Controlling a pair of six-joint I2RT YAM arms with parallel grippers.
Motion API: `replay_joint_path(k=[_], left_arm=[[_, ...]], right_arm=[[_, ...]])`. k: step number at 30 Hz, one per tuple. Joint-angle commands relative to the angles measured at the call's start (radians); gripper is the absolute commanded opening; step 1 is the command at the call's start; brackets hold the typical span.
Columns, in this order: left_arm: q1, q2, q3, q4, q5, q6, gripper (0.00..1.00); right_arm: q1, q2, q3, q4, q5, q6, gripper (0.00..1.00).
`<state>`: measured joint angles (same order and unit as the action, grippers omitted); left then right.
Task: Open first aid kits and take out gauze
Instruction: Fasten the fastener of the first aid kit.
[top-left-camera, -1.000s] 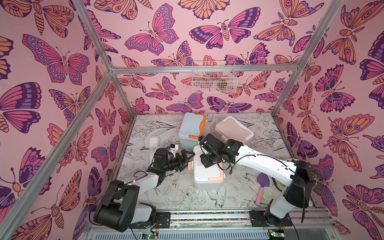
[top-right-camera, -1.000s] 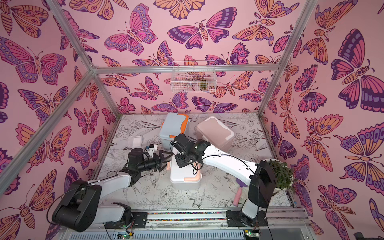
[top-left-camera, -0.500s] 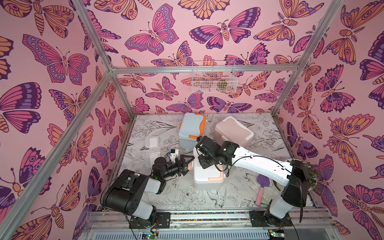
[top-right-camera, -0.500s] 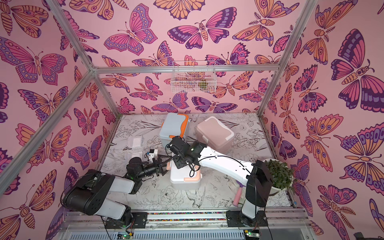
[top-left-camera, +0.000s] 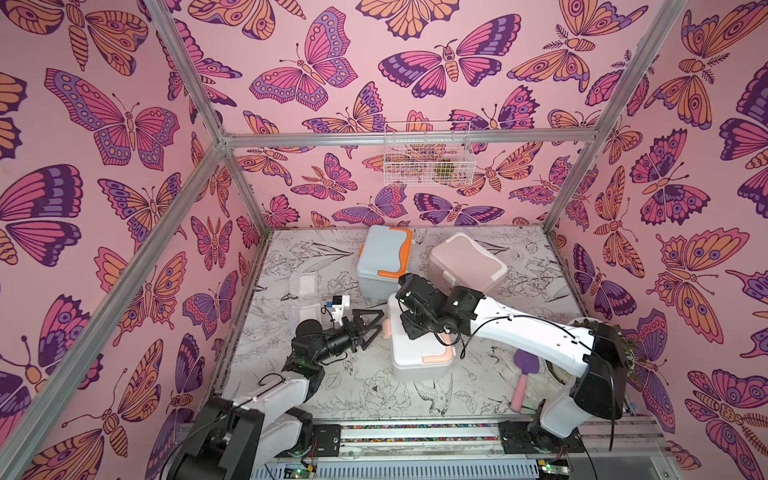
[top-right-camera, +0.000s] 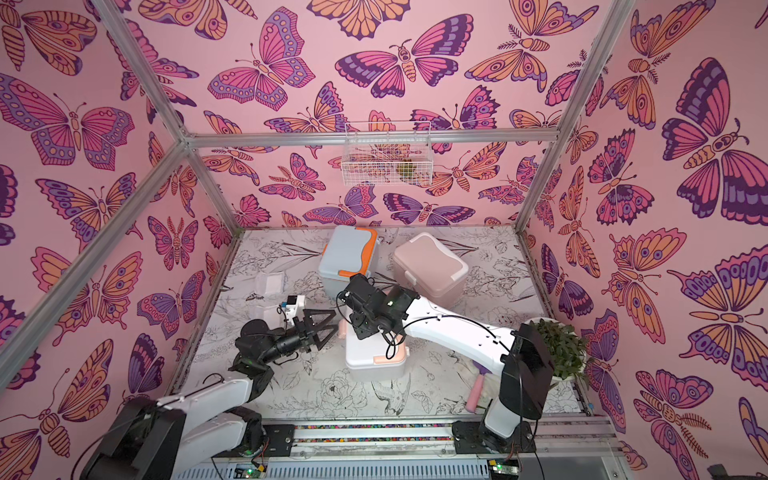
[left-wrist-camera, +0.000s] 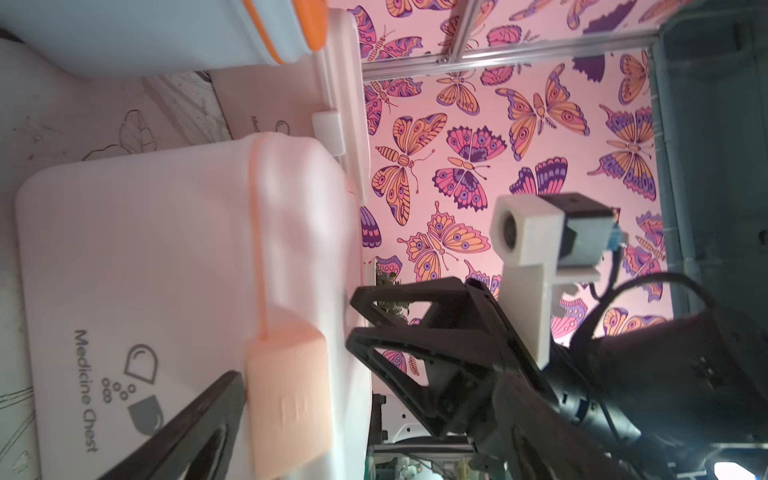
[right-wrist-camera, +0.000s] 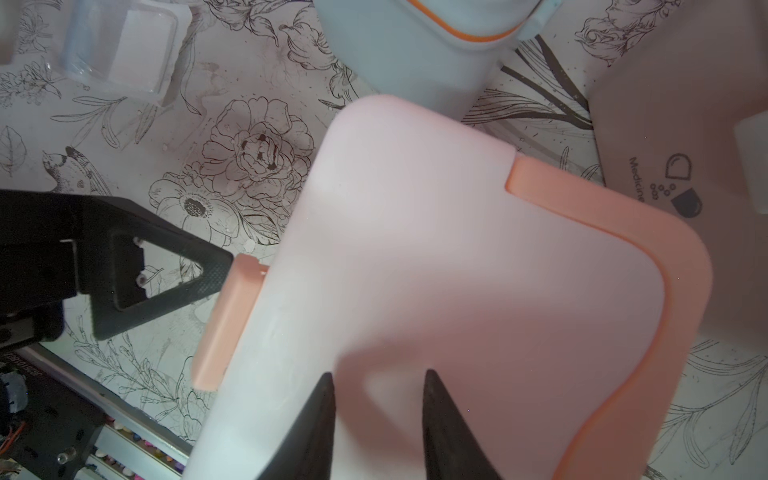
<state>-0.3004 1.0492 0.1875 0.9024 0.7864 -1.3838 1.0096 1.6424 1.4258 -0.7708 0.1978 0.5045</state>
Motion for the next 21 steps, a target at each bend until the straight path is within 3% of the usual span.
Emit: replay_joint_path(k=[1,6,10,13,18,21], left_arm=[[0.008,-0.089,0.033,-0.286,-0.023,0.123,0.97],[0.027,-0.224,0.078,-0.639,-0.085,0.239,0.96],[0.006,-0.347,0.215,-1.020,-0.176,0.411,0.89],[-0.054,-0.377,0.340,-1.283,-0.321,0.537,0.76],[-0.193,-0.309,0.497,-1.483,-0.483,0.627,0.34],[-0.273,-0.246,0.578,-1.547,-0.579,0.665,0.26]], right_arm=[[0.003,0.042,-0.047,-0.086,-0.047,0.026,0.37],[0.003,0.024,-0.024,-0.095,-0.047,0.033,0.37],[0.003,-0.038,-0.018,-0.095,-0.043,0.037,0.37],[0.001,-0.116,-0.044,-0.089,0.003,0.051,0.38],[-0.038,-0.230,-0.131,-0.068,0.066,0.070,0.52],[-0.064,-0.291,-0.200,-0.025,0.084,0.068,0.64]])
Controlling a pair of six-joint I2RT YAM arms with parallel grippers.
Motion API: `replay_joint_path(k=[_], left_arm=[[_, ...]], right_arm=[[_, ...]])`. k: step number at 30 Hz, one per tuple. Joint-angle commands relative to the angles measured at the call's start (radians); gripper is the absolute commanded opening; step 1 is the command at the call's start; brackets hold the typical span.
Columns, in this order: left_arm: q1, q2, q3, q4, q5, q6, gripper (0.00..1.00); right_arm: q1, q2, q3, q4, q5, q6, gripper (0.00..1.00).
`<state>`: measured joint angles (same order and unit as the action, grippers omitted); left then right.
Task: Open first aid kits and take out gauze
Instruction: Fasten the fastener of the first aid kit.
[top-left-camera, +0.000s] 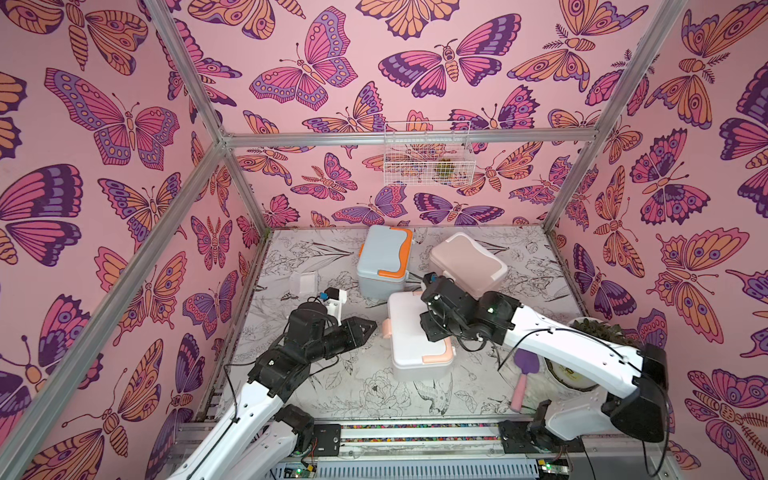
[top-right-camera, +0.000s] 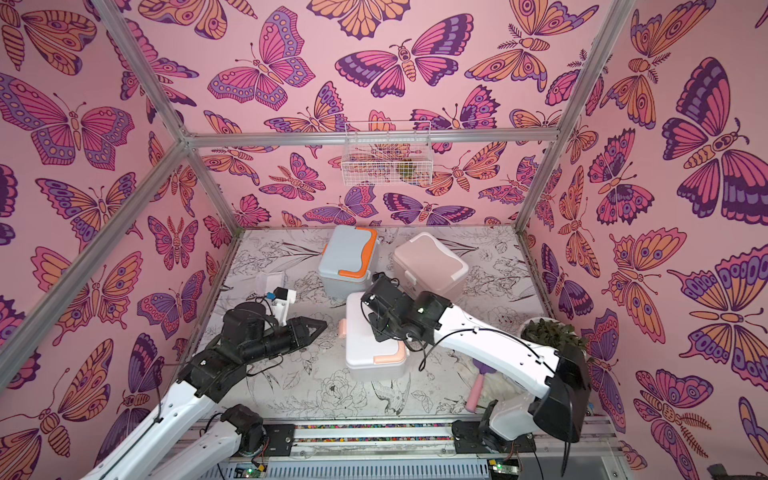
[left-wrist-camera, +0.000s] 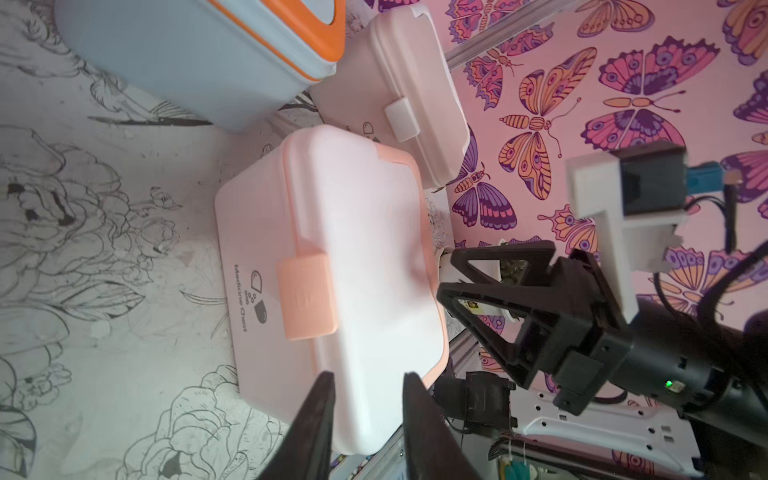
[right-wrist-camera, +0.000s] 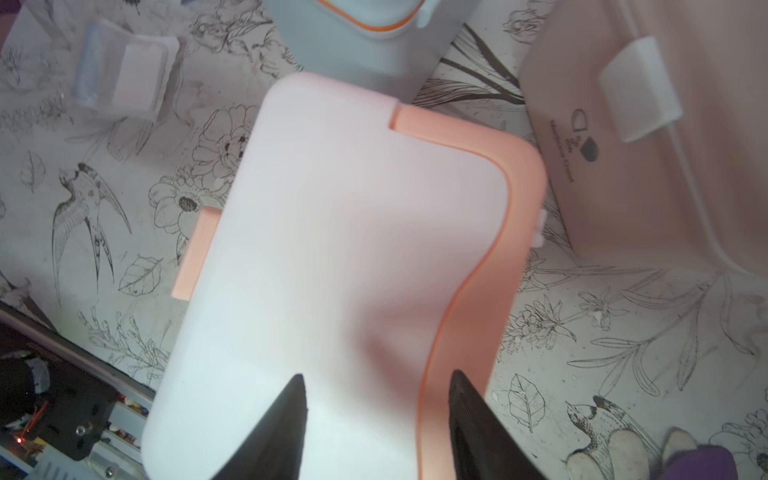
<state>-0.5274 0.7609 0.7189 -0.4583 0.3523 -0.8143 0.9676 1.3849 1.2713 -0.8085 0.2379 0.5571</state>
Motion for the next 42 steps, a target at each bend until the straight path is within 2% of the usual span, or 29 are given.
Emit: replay_joint_path(k=[1,4,10,23,28,35,42], left_arm=[[-0.062,0.062,0.066,-0.195,-0.162,0.103,0.26],[-0.097,0.121,0.107,-0.200,-0.184,0.122,0.26],[-0.113,0.202,0.156,-0.193,-0.205,0.146,0.28],[-0.115,0.383,0.244,-0.146,-0.149,0.193,0.45],[-0.121,0.427,0.242,-0.121,-0.144,0.190,0.45],[-0.124,0.430,0.212,-0.119,-0.183,0.187,0.35],[-0.123,0.426,0.174,-0.110,-0.194,0.176,0.35]], right_arm=[[-0.034,-0.045,-0.062,0.022,0.032,0.014,0.68],[-0.067,-0.062,-0.103,0.052,-0.013,0.008,0.73],[-0.078,-0.026,-0.132,0.097,-0.091,-0.014,0.75],[-0.079,0.042,-0.128,0.071,-0.136,-0.036,0.75],[-0.080,0.045,-0.139,0.078,-0.141,-0.038,0.75],[-0.088,0.055,-0.150,0.090,-0.155,-0.036,0.75],[-0.095,0.065,-0.150,0.095,-0.164,-0.039,0.74]])
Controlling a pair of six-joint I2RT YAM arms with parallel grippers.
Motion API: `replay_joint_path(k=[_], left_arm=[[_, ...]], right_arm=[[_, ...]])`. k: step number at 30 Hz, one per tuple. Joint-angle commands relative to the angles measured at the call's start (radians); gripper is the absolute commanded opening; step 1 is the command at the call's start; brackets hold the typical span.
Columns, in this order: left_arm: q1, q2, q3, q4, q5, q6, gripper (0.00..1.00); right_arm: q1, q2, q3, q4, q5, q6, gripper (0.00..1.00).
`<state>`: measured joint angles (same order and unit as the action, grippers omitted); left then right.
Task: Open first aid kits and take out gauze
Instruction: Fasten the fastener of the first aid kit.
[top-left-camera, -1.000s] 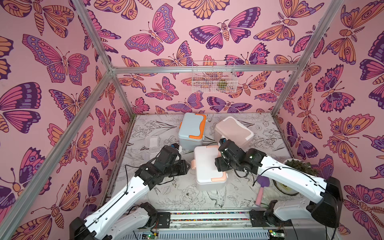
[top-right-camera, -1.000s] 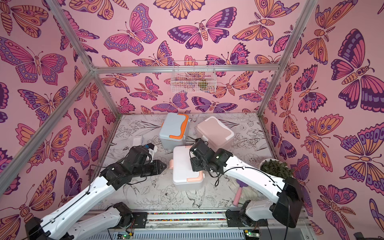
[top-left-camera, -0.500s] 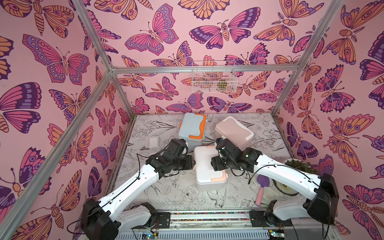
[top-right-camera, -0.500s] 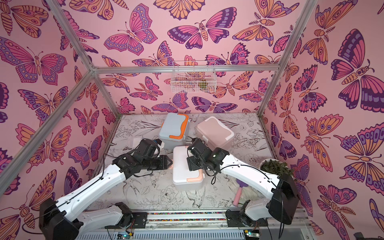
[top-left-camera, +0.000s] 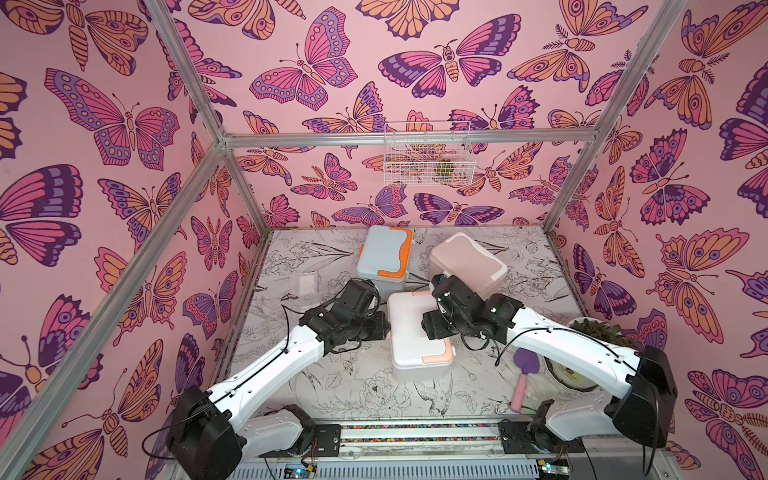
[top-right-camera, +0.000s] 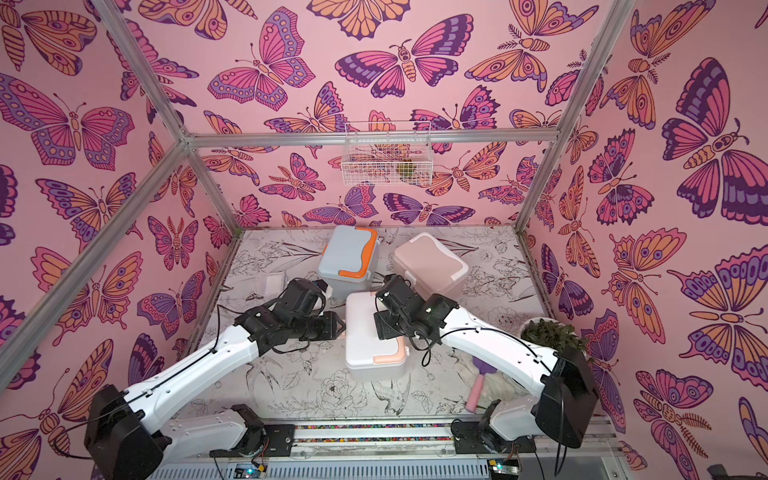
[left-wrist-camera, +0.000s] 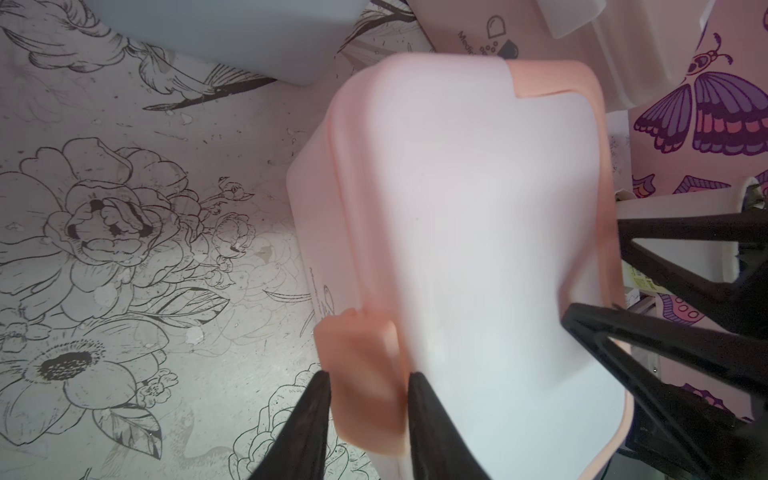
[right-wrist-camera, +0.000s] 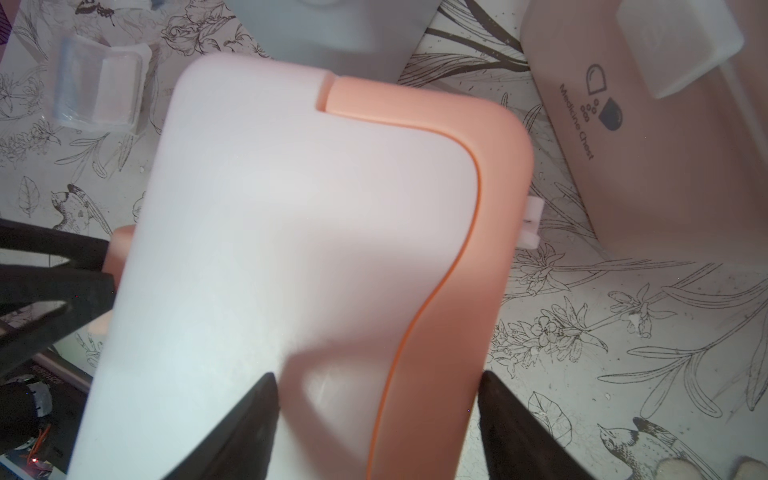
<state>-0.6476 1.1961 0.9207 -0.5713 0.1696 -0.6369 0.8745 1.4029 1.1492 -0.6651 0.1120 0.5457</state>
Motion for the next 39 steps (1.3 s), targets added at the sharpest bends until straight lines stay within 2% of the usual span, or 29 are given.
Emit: replay_joint_path(k=[1,9,11,14,19,39], left_arm=[[-0.003,-0.009,-0.031,0.004,-0.012,-0.002,0.35],[-0.003,-0.052,-0.030,0.027,0.040,-0.004,0.45],[-0.003,-0.073,-0.026,0.027,0.047,-0.004,0.50],[-0.003,-0.101,-0.028,0.027,0.050,-0.009,0.63],[-0.003,-0.104,-0.025,0.028,0.076,-0.017,0.71],[-0.003,-0.016,-0.065,0.132,0.117,-0.040,0.73]], right_arm=[[-0.003,0.051,-0.027,-0.048,-0.040,-0.029,0.74],[-0.003,0.076,-0.002,-0.048,-0.059,-0.035,0.73],[-0.003,0.077,0.006,-0.050,-0.059,-0.036,0.73],[-0.003,0.084,0.021,-0.056,-0.060,-0.037,0.73],[-0.003,0.083,0.022,-0.063,-0.069,-0.035,0.72],[-0.003,0.076,-0.030,-0.018,-0.120,-0.023,0.70]])
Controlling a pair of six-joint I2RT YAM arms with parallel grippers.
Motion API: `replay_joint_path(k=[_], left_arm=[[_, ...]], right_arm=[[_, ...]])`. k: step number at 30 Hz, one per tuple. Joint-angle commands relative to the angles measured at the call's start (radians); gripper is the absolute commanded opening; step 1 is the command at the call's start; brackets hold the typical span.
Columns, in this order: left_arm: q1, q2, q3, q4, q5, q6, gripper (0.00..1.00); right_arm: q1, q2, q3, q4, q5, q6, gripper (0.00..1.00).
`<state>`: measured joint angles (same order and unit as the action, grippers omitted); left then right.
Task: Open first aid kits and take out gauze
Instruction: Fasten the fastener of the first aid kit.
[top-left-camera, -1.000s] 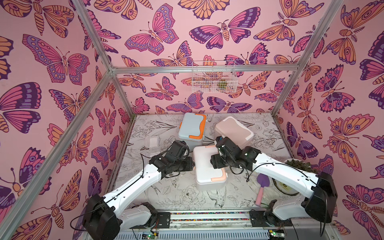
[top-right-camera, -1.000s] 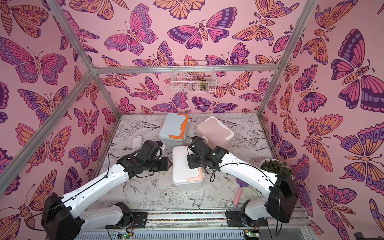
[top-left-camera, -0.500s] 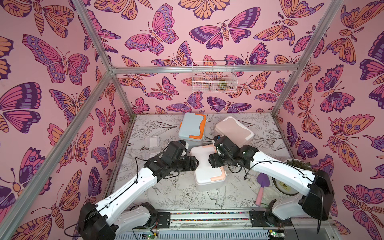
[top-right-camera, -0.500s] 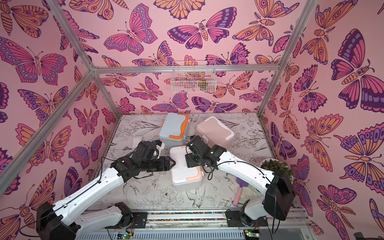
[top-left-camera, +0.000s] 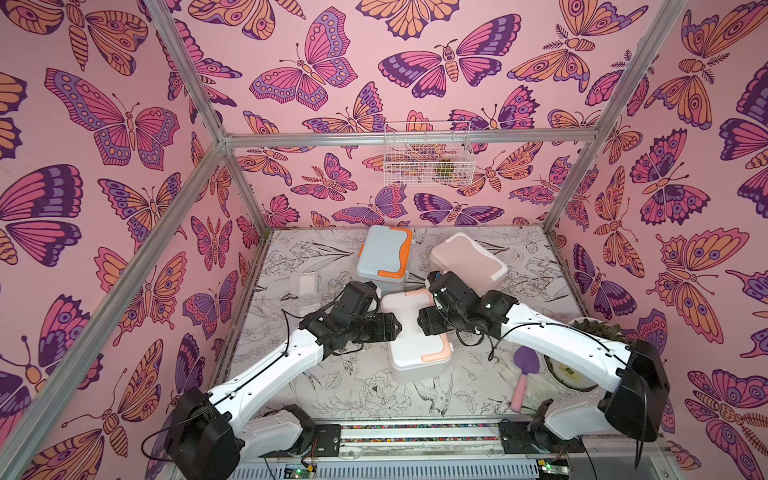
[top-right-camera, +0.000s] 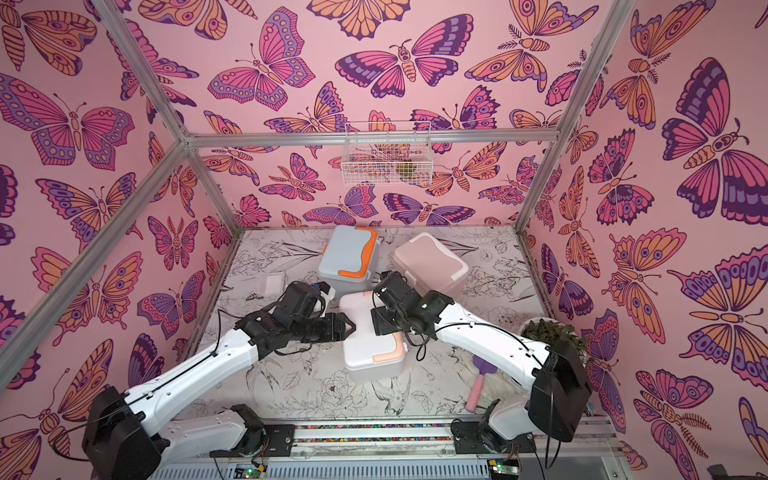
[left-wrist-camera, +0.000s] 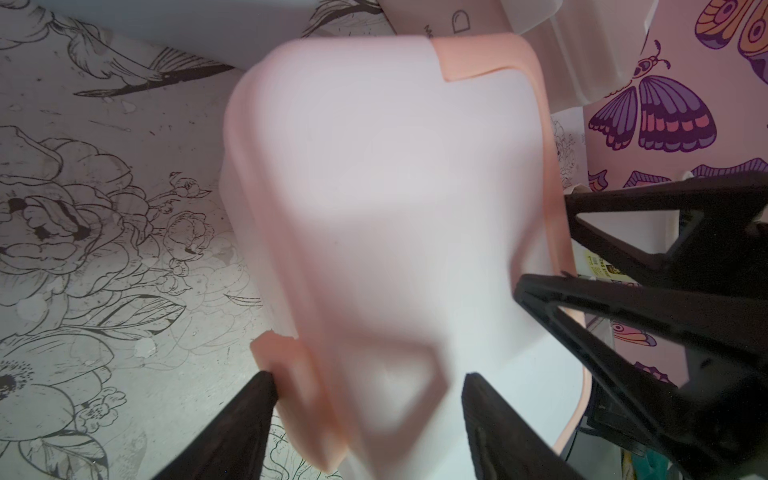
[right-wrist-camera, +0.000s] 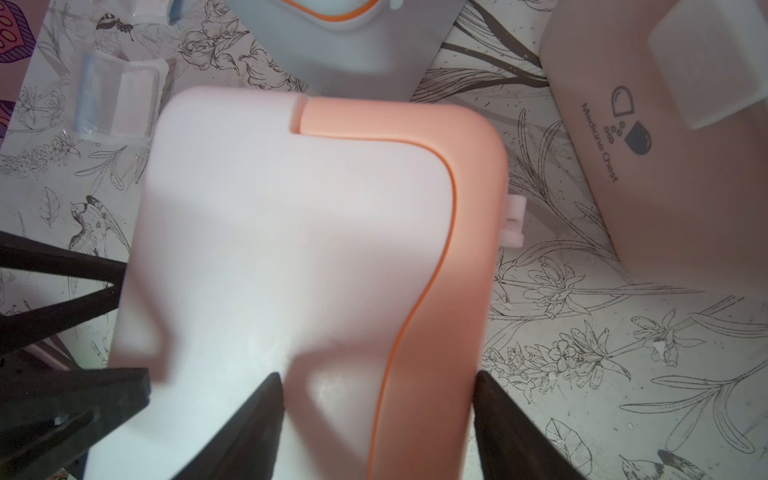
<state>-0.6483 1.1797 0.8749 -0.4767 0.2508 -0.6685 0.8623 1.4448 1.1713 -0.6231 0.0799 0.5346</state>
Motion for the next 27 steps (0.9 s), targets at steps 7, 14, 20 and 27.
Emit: replay_joint_path(k=[7,14,20,27], left_arm=[[-0.002,0.027,-0.043,0.130,0.095,-0.044,0.73],[0.002,0.047,-0.063,0.196,0.103,-0.065,0.73],[0.052,-0.033,-0.110,0.164,0.069,-0.072,0.76],[0.097,-0.191,-0.142,0.033,-0.008,-0.068,0.92]], right_arm=[[0.009,0.031,-0.087,-0.029,-0.124,-0.001,0.70],[0.010,0.029,-0.123,0.000,-0.126,0.017,0.70],[0.008,-0.053,-0.136,-0.028,-0.068,0.019,0.81],[0.006,-0.185,-0.182,-0.059,-0.034,0.016,0.97]])
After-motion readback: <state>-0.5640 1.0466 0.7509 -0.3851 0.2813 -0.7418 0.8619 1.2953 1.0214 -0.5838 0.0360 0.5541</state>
